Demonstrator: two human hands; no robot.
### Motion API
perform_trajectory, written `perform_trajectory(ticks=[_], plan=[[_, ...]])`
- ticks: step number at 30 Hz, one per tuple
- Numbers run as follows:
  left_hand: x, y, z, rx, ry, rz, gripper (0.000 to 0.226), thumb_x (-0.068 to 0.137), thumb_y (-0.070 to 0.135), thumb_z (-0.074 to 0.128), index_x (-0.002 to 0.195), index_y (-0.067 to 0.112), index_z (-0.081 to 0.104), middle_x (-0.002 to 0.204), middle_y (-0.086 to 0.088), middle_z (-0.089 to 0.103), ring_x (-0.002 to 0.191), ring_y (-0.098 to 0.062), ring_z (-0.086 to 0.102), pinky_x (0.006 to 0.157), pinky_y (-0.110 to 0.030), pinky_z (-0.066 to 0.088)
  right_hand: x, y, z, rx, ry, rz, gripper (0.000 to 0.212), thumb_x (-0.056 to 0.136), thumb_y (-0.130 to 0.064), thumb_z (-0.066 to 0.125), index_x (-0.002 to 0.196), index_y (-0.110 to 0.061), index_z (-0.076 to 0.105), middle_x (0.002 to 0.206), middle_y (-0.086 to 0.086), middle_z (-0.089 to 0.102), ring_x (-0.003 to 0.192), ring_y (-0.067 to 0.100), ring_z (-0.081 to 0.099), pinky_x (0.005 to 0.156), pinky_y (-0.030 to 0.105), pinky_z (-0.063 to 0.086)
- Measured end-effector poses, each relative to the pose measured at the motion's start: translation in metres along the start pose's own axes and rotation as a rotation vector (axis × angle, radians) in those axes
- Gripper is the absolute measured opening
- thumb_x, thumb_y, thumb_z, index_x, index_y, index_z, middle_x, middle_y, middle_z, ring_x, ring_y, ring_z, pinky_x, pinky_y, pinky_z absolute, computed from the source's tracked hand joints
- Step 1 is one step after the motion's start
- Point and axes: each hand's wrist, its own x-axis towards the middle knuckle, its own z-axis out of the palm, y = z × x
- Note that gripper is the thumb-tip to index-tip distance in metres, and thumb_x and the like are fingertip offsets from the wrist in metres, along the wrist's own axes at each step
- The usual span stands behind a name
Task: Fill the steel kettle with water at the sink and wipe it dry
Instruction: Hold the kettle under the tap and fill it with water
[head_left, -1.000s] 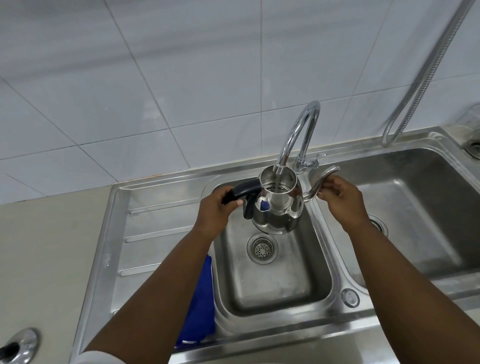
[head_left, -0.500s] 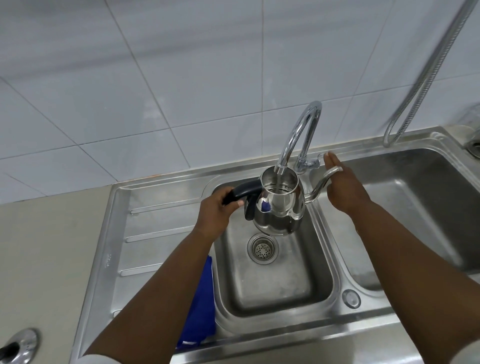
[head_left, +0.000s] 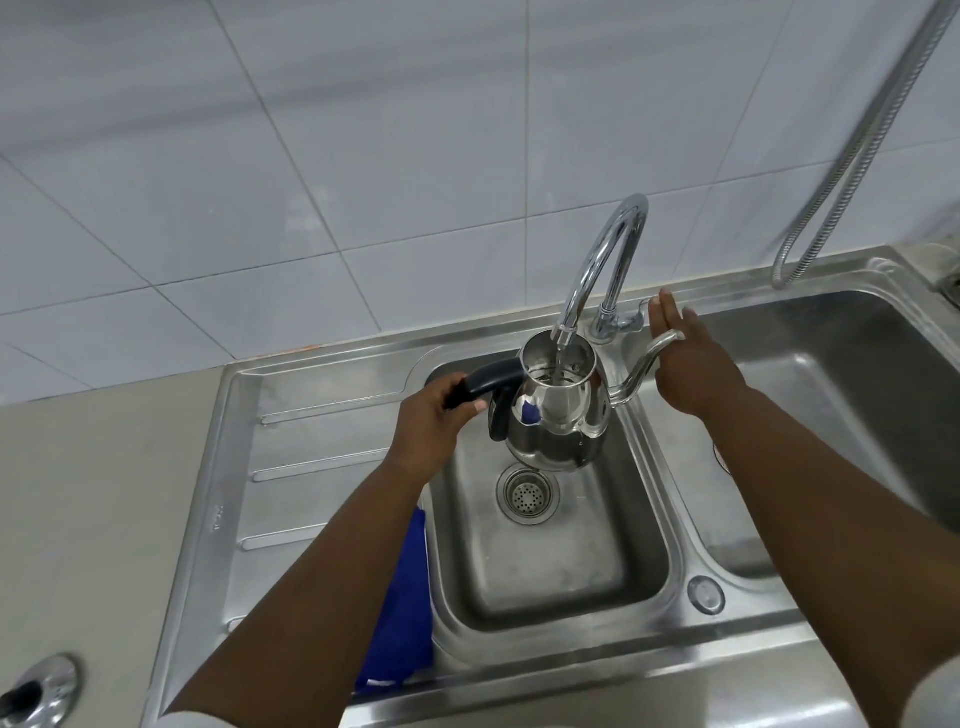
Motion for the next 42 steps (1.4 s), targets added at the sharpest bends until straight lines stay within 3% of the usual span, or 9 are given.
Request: perform_trajectory(ticks=[5,12,15,17,19,22,25,32,42], plan=[[0.001,-0.001,0.0,0.003,0.007,-0.006,0.023,0.084,0.018,0.073,0.105,0.027,0.068,0.099,0.003,0.07,0.099,-0.018,0.065,0.095,-0.043,0.051,0.007,-0.003,-0.015,-0.061,-0.058,0.065,0.085,0.092,-0.003,0.041,0.158,-0.02,-0.011,0.166,-0.004,-0.019,0.155,0.034,-0.003,0.109,0.052,0.039],[0.003,-0.002,0.001,0.02,-0.005,-0.006,0.025,0.085,0.021,0.072,0.109,0.025,0.068,0.1,0.004,0.071,0.101,-0.015,0.064,0.096,-0.039,0.051,0.019,0.0,-0.022,-0.04,-0.073,0.086,0.083,0.093,-0.002,0.036,0.157,-0.021,-0.012,0.166,-0.007,-0.019,0.155,0.033,-0.006,0.114,0.054,0.032],[0.003,-0.002,0.002,0.025,-0.008,-0.01,0.025,0.085,0.021,0.072,0.109,0.025,0.068,0.101,0.004,0.07,0.101,-0.014,0.064,0.096,-0.038,0.051,0.017,0.004,-0.013,0.046,0.068,0.021,0.083,0.09,0.001,0.04,0.158,-0.015,-0.004,0.168,0.003,-0.006,0.155,0.033,0.001,0.122,0.05,0.023],[0.003,-0.001,0.002,0.016,-0.006,-0.016,0.025,0.084,0.022,0.073,0.109,0.027,0.068,0.101,0.004,0.07,0.102,-0.015,0.064,0.096,-0.041,0.051,0.008,0.001,-0.007,0.256,0.218,0.034,0.076,0.088,0.005,0.048,0.157,-0.007,0.018,0.165,0.015,0.02,0.151,0.035,0.021,0.123,0.041,0.022],[0.004,-0.001,0.001,0.007,-0.001,-0.021,0.026,0.083,0.022,0.074,0.108,0.028,0.068,0.102,0.005,0.071,0.102,-0.016,0.065,0.096,-0.043,0.052,-0.009,-0.006,-0.004,0.535,0.317,0.153,0.063,0.086,0.007,0.055,0.147,-0.006,0.044,0.148,0.018,0.049,0.137,0.035,0.045,0.113,0.031,0.031],[0.004,0.0,0.001,0.01,0.006,-0.022,0.026,0.084,0.021,0.074,0.108,0.027,0.068,0.101,0.006,0.071,0.101,-0.015,0.065,0.096,-0.042,0.052,-0.034,-0.023,-0.002,0.953,0.227,0.275,0.044,0.084,0.011,0.06,0.12,-0.012,0.068,0.118,0.013,0.07,0.11,0.025,0.066,0.103,0.029,0.043],[0.003,0.0,0.0,-0.013,0.004,-0.023,0.026,0.083,0.02,0.074,0.107,0.027,0.069,0.101,0.006,0.071,0.1,-0.016,0.065,0.095,-0.043,0.052,-0.05,-0.038,-0.002,1.33,0.092,0.215,0.047,0.084,0.018,0.061,0.119,-0.013,0.066,0.108,0.007,0.072,0.095,0.01,0.069,0.097,0.031,0.053],[0.0,0.0,-0.006,-0.021,0.004,-0.032,0.024,0.083,0.018,0.073,0.105,0.029,0.069,0.099,0.006,0.071,0.099,-0.015,0.065,0.093,-0.04,0.052,-0.051,-0.046,-0.002,1.362,0.148,0.164,0.035,0.088,0.011,0.062,0.096,-0.022,0.07,0.1,0.005,0.072,0.101,0.023,0.067,0.096,0.043,0.052],[-0.007,0.007,-0.019,-0.069,-0.013,-0.056,0.029,0.082,0.014,0.075,0.099,0.036,0.067,0.096,0.013,0.07,0.098,-0.012,0.065,0.095,-0.035,0.05,-0.064,-0.062,-0.007,1.332,0.168,0.166,0.034,0.089,0.013,0.06,0.093,-0.02,0.068,0.1,0.006,0.071,0.096,0.019,0.067,0.09,0.035,0.054]])
